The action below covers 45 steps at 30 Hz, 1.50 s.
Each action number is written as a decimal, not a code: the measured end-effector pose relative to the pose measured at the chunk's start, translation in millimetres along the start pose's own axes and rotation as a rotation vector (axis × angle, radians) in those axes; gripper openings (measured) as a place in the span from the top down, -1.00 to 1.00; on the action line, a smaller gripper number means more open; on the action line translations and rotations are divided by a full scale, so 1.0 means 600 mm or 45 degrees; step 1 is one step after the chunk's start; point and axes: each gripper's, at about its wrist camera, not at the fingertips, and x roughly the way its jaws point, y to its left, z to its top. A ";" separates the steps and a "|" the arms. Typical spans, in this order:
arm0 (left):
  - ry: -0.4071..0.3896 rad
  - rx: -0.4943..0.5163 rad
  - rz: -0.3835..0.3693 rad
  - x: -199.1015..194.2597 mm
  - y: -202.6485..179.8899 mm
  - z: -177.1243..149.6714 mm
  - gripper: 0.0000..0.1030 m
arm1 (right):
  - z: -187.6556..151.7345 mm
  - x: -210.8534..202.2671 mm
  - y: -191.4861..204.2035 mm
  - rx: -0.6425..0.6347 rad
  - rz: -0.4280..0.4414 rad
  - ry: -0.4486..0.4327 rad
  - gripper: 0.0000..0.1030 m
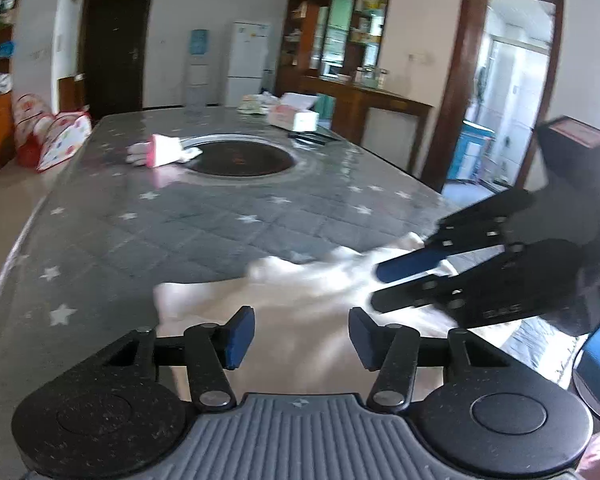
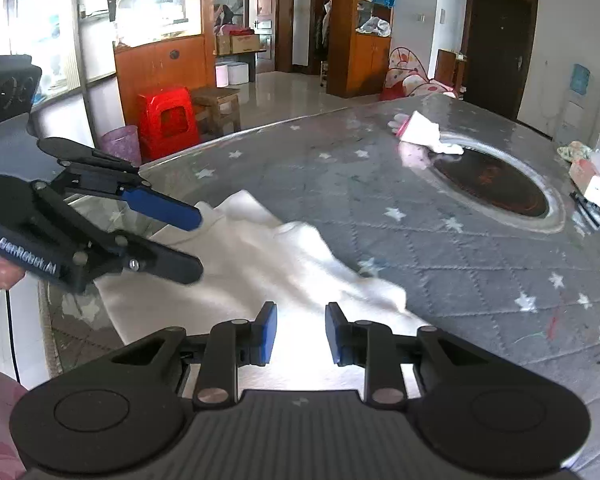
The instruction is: Fold clothes
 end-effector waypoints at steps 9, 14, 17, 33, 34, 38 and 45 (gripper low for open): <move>0.056 0.069 0.120 0.043 0.016 -0.016 0.01 | -0.019 -0.007 0.030 -0.051 0.005 0.008 0.46; 0.023 0.145 0.231 0.039 0.018 -0.018 -0.02 | -0.031 -0.013 0.041 -0.091 -0.004 0.016 0.42; 0.027 0.112 0.229 0.042 0.026 -0.017 -0.06 | -0.037 -0.019 0.043 -0.086 -0.005 0.018 0.40; 0.067 0.046 0.279 0.094 0.048 0.016 -0.06 | -0.074 -0.065 0.018 0.068 -0.062 -0.002 0.27; 0.069 0.038 0.279 0.095 0.049 0.016 -0.06 | -0.077 -0.071 0.017 0.076 -0.071 -0.006 0.27; 0.072 0.037 0.290 0.092 0.049 0.014 -0.07 | -0.095 -0.093 0.011 0.110 -0.108 -0.006 0.30; 0.077 0.029 0.306 0.094 0.050 0.015 -0.07 | -0.128 -0.119 0.002 0.149 -0.133 -0.004 0.32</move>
